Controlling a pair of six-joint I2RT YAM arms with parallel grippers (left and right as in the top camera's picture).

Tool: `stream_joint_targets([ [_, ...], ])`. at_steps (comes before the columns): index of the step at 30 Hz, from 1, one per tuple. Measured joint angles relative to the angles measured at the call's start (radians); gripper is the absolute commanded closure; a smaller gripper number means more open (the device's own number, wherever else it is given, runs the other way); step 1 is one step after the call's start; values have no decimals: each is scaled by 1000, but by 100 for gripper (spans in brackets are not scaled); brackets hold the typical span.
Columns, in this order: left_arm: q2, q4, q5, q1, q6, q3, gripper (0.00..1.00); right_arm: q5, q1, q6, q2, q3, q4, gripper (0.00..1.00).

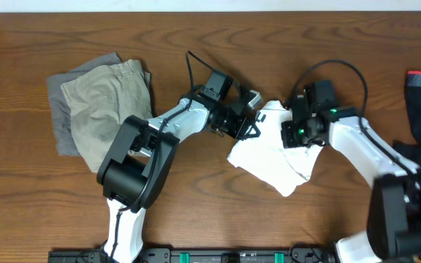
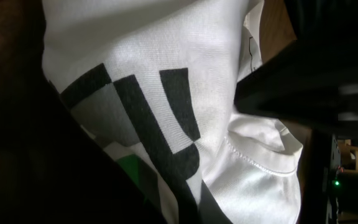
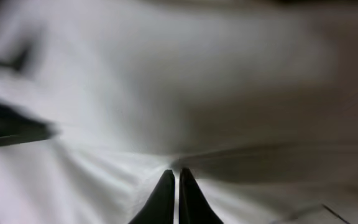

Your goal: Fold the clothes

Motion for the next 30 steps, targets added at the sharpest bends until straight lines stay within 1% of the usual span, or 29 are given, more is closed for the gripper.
stream_joint_targets([
  [1, 0, 0, 0, 0, 0, 0, 88, 3, -1, 23, 25, 0, 0, 98],
  [2, 0, 0, 0, 0, 0, 0, 84, 5, -3, 44, 47, 0, 0, 98],
  [3, 0, 0, 0, 0, 0, 0, 76, 6, -5, 57, 60, 0, 1, 97],
  [5, 0, 0, 2, 0, 5, 0, 56, -2, -11, 86, 79, 3, 6, 97],
  [7, 0, -2, 4, 0, -1, 0, 40, -9, -14, 107, 85, 6, 6, 98],
  [8, 0, -2, 3, 0, 3, 0, 26, -13, -17, 116, 91, 9, 4, 98],
  [9, 0, -2, 3, 1, 2, 0, 19, -19, -19, 124, 95, 13, 2, 98],
  [10, 0, -3, 3, 1, -1, 0, 14, -21, -19, 129, 98, 16, 0, 98],
  [11, 0, -3, -2, 1, -1, 0, 7, -24, -20, 133, 101, 18, 0, 98],
  [12, 0, -5, -6, 2, -4, 0, 2, -29, -20, 137, 104, 21, 0, 98],
  [13, 0, -6, -18, 2, -14, 0, 1, -31, -21, 139, 106, 23, 0, 98],
  [14, 0, -8, -22, 3, -21, 0, 2, -35, -22, 142, 108, 24, 0, 98],
  [18, 3, 0, -26, 5, -52, 0, 2, -44, -26, 146, 109, 25, 0, 99],
  [21, 19, 34, 7, 5, -93, 4, 1, -48, -28, 150, 111, 25, 0, 99],
  [23, 31, 56, 37, 5, -118, 8, 7, -48, -28, 151, 111, 25, 0, 99],
  [25, 41, 64, 56, -1, -146, 9, 15, -49, -28, 153, 111, 25, 0, 99],
  [28, 50, 67, 68, -24, -166, 9, 19, -49, -28, 153, 111, 25, 1, 99],
  [30, 51, 70, 66, -46, -179, 9, 28, -49, -28, 153, 111, 25, 1, 99],
])
